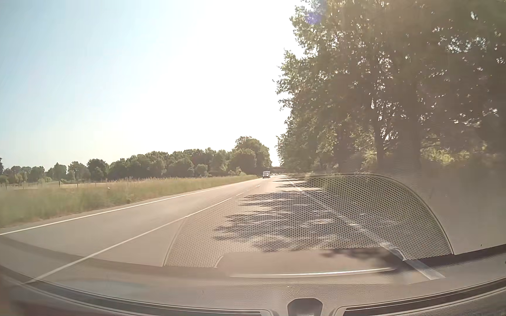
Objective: Follow the waypoints while adhering to traffic rules and regulations
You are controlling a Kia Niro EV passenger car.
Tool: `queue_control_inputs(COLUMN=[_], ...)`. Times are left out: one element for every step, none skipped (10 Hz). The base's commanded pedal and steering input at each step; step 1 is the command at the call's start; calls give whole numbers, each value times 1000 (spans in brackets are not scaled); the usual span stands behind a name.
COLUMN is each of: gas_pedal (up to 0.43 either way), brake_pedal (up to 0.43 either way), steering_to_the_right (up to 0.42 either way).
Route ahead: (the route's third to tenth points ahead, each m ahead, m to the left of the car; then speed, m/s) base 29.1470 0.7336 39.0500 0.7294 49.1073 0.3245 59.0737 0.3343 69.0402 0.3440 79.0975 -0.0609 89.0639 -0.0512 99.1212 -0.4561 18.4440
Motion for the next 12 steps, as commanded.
queue_control_inputs(gas_pedal=[248, 248, 248, 248, 248, 248, 248, 248, 248, 248, 248, 248], brake_pedal=[6, 6, 6, 6, 6, 6, 6, 6, 6, 6, 6, 6], steering_to_the_right=[3, 3, 3, 3, 3, 3, 3, 3, 3, 2, 2, 3])
